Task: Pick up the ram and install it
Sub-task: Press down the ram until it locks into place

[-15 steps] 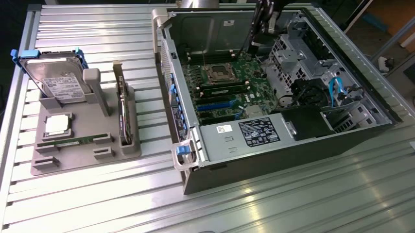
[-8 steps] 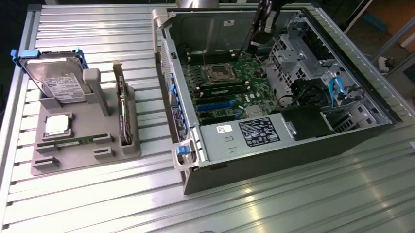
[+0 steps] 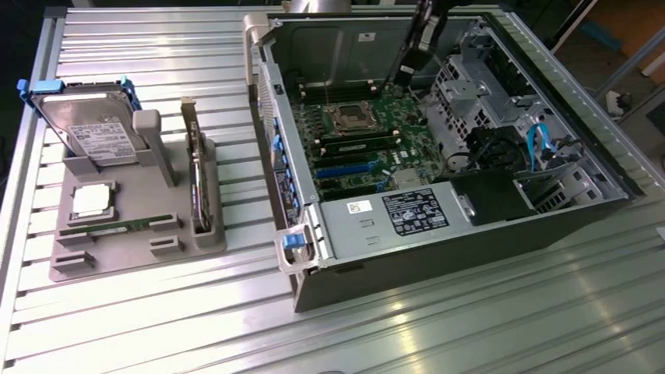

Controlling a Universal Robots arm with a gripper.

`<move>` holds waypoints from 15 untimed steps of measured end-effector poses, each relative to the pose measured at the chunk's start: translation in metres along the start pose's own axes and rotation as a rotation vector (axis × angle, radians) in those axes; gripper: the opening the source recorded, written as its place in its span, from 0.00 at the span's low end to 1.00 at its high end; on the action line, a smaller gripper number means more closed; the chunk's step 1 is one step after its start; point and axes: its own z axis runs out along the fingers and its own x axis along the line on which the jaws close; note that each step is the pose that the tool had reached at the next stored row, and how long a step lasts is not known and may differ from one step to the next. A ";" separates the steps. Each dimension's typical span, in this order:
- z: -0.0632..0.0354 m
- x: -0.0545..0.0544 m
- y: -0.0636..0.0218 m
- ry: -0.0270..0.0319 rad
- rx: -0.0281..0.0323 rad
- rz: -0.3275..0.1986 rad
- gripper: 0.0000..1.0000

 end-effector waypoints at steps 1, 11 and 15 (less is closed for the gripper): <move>0.0000 0.000 0.0000 -0.0003 -0.0008 0.015 0.11; 0.0000 0.000 0.0000 -0.0029 -0.0079 0.150 0.11; 0.0000 0.000 0.0000 -0.0039 -0.0106 0.201 0.11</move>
